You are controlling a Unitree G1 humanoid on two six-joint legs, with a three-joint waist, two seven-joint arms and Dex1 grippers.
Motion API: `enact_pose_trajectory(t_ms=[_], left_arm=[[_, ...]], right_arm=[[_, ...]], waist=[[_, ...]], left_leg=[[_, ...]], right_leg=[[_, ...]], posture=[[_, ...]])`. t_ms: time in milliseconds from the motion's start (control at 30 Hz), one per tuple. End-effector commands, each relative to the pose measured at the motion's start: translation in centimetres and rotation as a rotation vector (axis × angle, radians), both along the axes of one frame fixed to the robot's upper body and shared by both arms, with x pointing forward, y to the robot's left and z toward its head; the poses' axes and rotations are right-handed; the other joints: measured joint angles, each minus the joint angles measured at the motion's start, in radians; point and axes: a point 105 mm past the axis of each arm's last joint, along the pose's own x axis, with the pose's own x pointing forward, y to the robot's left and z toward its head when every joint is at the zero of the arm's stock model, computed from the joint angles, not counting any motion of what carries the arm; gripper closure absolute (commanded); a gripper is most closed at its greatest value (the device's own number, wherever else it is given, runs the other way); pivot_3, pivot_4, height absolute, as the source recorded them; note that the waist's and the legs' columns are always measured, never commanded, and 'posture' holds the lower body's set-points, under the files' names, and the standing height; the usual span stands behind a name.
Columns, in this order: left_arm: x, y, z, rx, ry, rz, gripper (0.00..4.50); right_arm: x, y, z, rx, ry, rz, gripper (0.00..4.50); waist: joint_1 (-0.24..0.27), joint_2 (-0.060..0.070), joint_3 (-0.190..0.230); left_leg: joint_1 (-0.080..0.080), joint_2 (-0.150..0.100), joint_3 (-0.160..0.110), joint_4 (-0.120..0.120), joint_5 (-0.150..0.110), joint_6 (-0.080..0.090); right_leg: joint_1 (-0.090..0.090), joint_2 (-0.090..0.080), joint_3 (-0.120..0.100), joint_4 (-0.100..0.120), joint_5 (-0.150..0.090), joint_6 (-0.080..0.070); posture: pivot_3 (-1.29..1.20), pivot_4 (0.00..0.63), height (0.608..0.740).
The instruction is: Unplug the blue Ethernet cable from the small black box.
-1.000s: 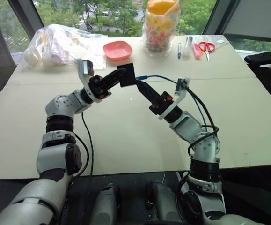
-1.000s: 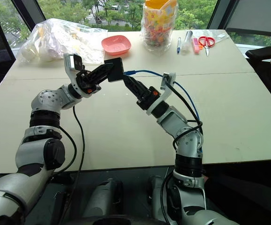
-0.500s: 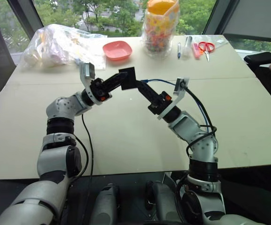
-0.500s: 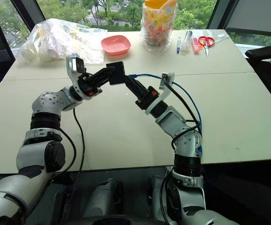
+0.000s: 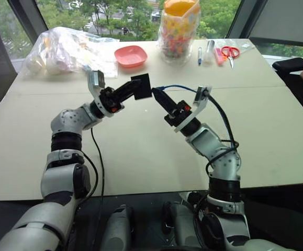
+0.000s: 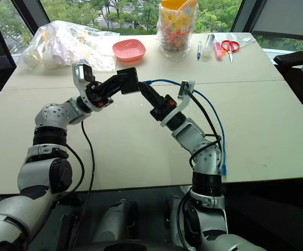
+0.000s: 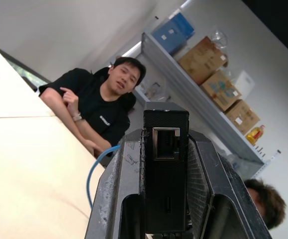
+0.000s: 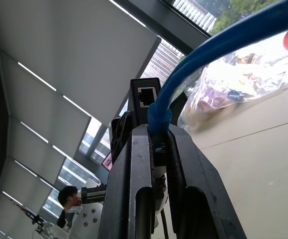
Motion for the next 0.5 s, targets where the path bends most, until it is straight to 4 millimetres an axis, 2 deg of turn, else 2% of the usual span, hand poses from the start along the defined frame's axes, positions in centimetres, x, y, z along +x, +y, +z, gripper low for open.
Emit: enact_pose_trajectory(t_ms=[33, 233, 367, 500], left_arm=[[0.0, 3.4, 1.6, -0.005, -0.071, 0.096, 4.02], [1.1, 5.2, 1.9, 0.016, -0.080, 0.219, 4.02], [2.3, 3.9, 0.5, 0.153, -0.120, 0.310, 4.02], [2.4, 1.9, -0.2, 0.231, -0.187, 0.337, 4.02]], right_arm=[[2.0, -5.8, 1.1, -0.011, -0.025, -0.218, 4.41], [4.0, -10.0, 3.2, -0.139, -0.090, -0.335, 4.41], [5.9, -12.1, 4.4, -0.343, -0.139, -0.425, 4.41], [7.3, -13.4, 5.7, -0.485, -0.196, -0.491, 4.41]], waist=[[0.000, 0.000, 0.000], [0.003, 0.000, 0.000], [0.003, 0.000, 0.000], [0.002, 0.000, 0.000]], left_leg=[[0.000, 0.000, 0.000, 0.000, 0.000, 0.000], [-0.001, -0.001, 0.001, -0.001, 0.000, 0.000], [0.000, -0.001, 0.001, -0.001, 0.000, 0.000], [-0.001, -0.003, 0.002, -0.001, -0.001, 0.001]], right_leg=[[0.000, 0.000, 0.000, 0.000, 0.000, 0.000], [0.000, -0.001, 0.000, -0.002, 0.000, 0.000], [0.000, -0.001, 0.000, -0.001, 0.000, 0.000], [-0.001, -0.001, 0.000, -0.002, 0.000, 0.000]], posture=[[0.00, 0.150, 0.740], [0.00, 0.150, 0.740], [0.00, 0.150, 0.740], [0.00, 0.150, 0.740]])
